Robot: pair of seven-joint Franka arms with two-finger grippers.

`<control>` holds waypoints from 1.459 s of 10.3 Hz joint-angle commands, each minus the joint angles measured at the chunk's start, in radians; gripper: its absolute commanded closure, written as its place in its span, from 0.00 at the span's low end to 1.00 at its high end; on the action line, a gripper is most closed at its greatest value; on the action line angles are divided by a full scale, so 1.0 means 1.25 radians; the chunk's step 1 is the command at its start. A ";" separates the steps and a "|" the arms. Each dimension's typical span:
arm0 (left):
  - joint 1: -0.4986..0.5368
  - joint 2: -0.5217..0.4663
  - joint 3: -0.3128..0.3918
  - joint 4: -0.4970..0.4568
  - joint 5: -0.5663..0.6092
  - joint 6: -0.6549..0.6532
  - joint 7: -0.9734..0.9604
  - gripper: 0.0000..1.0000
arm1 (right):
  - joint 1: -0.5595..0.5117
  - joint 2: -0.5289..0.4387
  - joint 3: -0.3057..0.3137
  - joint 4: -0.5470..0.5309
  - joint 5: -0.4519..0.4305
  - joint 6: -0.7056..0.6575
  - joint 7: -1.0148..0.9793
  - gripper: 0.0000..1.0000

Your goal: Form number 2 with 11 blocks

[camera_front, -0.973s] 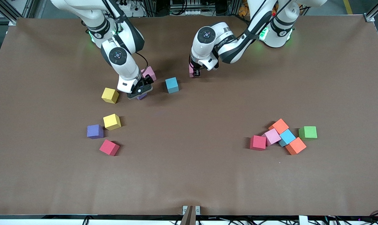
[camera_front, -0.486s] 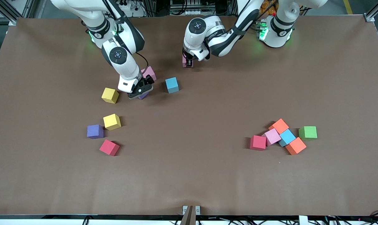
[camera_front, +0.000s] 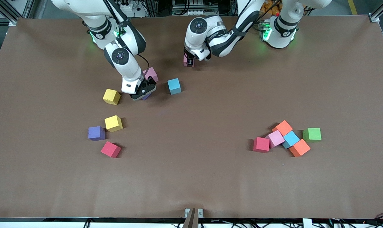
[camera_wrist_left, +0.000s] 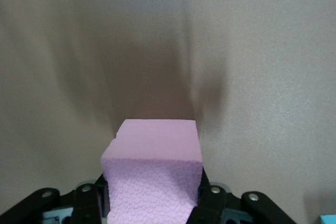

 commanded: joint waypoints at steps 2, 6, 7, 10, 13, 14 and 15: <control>-0.017 0.028 0.025 0.021 0.026 0.010 -0.013 0.81 | -0.061 0.014 0.002 -0.014 -0.015 0.051 -0.129 0.00; 0.007 0.018 0.024 0.015 0.034 -0.033 -0.009 0.81 | -0.080 0.020 0.002 -0.029 -0.013 0.067 -0.122 0.00; 0.023 0.018 0.020 0.015 0.035 -0.034 -0.008 0.81 | -0.085 0.019 0.002 -0.029 -0.013 0.065 -0.120 0.00; 0.019 0.018 0.020 0.018 0.039 -0.034 -0.013 0.00 | -0.085 0.010 0.004 -0.030 -0.013 0.039 -0.034 0.45; 0.028 -0.018 -0.025 0.016 0.111 -0.078 -0.009 0.00 | -0.075 0.001 0.007 -0.030 -0.012 0.018 0.023 0.77; 0.040 -0.037 -0.040 0.016 0.120 -0.082 -0.006 0.00 | -0.069 -0.009 0.009 -0.028 -0.012 -0.006 0.071 0.83; 0.062 -0.052 -0.057 0.018 0.120 -0.093 0.004 0.00 | -0.040 -0.026 0.009 -0.024 -0.012 -0.036 0.126 0.86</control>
